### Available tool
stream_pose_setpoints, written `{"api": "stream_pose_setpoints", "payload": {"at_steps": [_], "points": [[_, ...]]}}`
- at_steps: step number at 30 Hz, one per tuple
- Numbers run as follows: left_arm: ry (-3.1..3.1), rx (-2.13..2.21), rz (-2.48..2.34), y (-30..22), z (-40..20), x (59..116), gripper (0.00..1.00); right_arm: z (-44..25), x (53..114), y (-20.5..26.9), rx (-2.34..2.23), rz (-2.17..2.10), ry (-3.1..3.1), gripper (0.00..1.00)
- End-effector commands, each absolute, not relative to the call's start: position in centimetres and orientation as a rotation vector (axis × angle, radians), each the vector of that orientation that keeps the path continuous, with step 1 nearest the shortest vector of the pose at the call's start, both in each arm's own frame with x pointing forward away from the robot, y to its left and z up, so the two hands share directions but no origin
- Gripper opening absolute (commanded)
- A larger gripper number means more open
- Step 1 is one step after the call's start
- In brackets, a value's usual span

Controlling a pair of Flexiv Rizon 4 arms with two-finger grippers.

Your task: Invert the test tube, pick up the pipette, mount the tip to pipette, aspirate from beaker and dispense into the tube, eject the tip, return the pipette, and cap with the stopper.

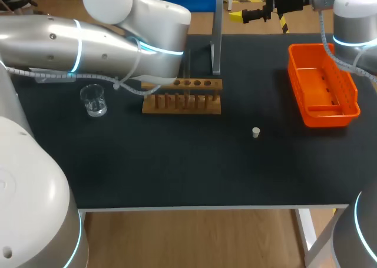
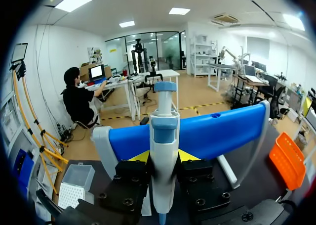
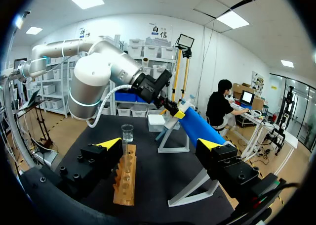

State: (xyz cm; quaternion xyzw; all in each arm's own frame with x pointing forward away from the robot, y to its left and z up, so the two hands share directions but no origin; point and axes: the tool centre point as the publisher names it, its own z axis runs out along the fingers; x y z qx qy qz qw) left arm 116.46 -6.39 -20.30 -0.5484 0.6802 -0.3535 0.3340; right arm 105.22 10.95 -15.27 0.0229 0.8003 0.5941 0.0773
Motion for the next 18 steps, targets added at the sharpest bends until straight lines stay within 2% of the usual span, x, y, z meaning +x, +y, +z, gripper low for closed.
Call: {"api": "stream_pose_setpoints", "payload": {"at_steps": [1,18], "points": [[1.782,-1.437,-0.912,-6.58,-20.39,116.89,0.00,-15.16,105.23,10.85,0.067,1.777,2.403,1.00],[1.796,-1.463,-0.889,-6.77,-21.12,117.10,0.00,-15.16,105.23,10.85,0.067,1.777,2.403,1.00]]}}
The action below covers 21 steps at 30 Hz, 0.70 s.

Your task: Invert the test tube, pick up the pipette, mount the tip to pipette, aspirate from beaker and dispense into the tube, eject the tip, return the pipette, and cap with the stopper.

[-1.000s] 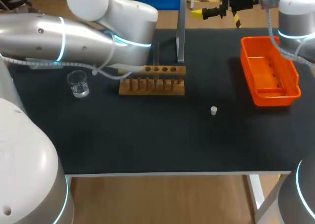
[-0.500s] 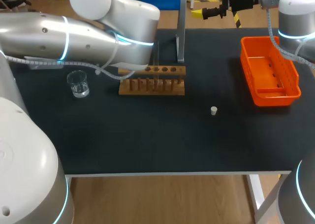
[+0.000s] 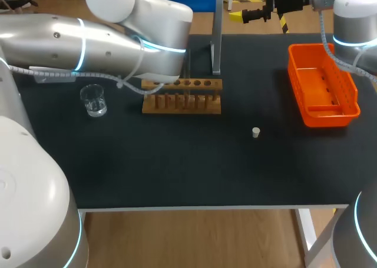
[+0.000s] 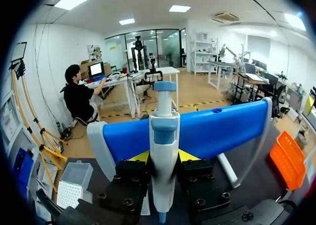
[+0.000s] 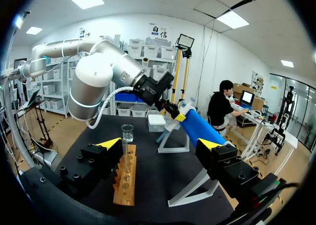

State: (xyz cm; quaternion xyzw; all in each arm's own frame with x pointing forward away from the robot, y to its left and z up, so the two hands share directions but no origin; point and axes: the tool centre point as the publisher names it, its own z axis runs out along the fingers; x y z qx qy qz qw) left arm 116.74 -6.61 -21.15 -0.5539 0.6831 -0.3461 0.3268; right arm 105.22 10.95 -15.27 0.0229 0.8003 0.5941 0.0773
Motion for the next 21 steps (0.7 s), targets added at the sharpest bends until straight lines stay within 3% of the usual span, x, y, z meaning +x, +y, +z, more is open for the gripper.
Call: {"api": "stream_pose_setpoints", "payload": {"at_steps": [1,2,4,5,6,21], "points": [[1.796,-1.466,-0.889,-6.8,-21.1,117.1,0.00,-15.2,105.2,10.8,0.067,1.777,2.403,1.00],[1.797,-1.467,-0.889,-6.8,-21.2,117.1,0.21,-15.2,105.2,10.8,0.067,1.777,2.403,1.00],[1.797,-1.470,-0.888,-6.8,-21.2,117.1,0.41,-15.2,105.2,10.8,0.067,1.777,2.403,1.00],[1.797,-1.471,-0.888,-6.9,-21.2,117.0,0.85,-15.2,105.2,10.8,0.067,1.777,2.403,1.00],[1.797,-1.473,-0.887,-6.9,-21.2,117.0,1.00,-15.2,105.2,10.8,0.067,1.777,2.403,1.00],[1.798,-1.452,-0.897,-6.2,-19.3,113.7,1.00,-15.2,105.2,10.8,0.067,1.777,2.403,1.00]]}}
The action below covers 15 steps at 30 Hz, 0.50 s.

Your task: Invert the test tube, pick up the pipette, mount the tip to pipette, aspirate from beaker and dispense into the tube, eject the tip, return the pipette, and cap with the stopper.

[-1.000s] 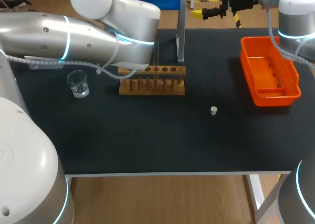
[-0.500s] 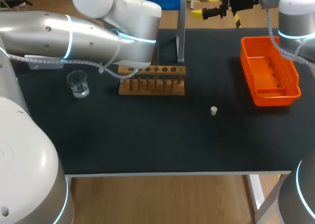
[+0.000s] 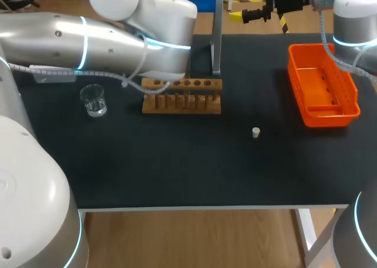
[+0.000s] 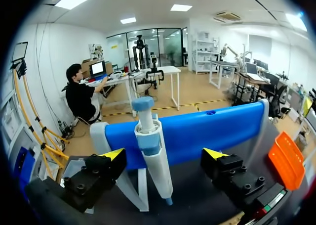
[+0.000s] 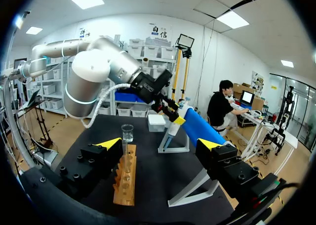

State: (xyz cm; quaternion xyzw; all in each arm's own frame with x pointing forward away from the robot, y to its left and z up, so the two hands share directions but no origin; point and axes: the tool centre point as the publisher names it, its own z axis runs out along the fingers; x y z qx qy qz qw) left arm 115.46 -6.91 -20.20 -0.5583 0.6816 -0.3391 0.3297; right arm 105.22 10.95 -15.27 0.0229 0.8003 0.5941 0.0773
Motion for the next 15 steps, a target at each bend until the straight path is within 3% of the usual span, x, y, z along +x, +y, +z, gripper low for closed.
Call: {"api": "stream_pose_setpoints", "payload": {"at_steps": [1,15], "points": [[1.800,-1.448,-0.897,-6.0,-19.0,113.3,1.00,-15.2,105.2,10.8,0.067,1.777,2.403,1.00],[2.067,-0.967,-1.282,-4.8,-15.3,107.2,1.00,-15.2,105.2,10.8,0.067,1.777,2.403,1.00]]}}
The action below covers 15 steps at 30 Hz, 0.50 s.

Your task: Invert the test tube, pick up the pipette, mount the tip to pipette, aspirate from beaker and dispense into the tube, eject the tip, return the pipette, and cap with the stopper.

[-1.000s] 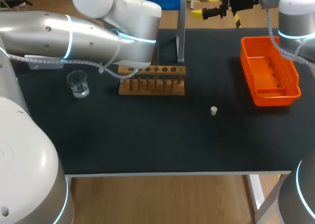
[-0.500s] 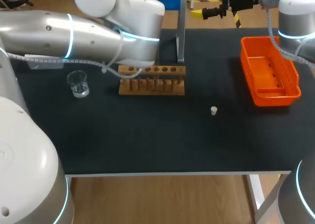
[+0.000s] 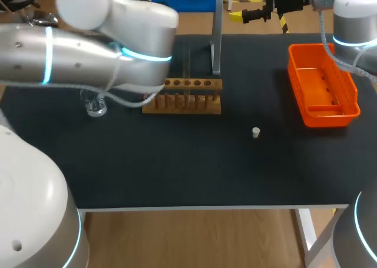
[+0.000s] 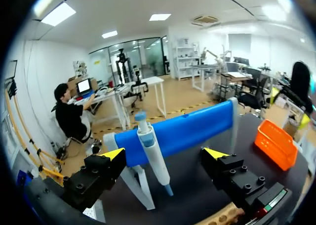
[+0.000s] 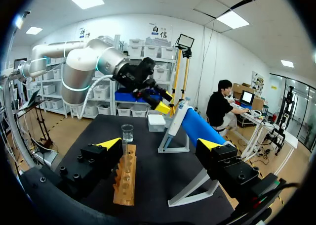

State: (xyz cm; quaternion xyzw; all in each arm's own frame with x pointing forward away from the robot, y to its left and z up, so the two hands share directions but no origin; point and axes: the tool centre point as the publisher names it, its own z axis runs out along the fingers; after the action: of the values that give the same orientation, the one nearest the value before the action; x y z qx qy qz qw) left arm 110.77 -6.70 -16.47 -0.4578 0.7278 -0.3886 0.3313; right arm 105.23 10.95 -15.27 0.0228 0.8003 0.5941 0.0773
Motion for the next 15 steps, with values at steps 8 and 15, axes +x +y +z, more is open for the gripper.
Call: {"api": "stream_pose_setpoints", "payload": {"at_steps": [8,15], "points": [[2.243,-0.681,-1.424,-6.2,-14.7,104.3,1.00,-15.2,105.2,10.8,0.067,1.777,2.403,1.00],[2.325,-0.517,-1.489,-7.8,-15.4,101.9,1.00,-15.2,105.2,10.8,0.067,1.777,2.403,1.00]]}}
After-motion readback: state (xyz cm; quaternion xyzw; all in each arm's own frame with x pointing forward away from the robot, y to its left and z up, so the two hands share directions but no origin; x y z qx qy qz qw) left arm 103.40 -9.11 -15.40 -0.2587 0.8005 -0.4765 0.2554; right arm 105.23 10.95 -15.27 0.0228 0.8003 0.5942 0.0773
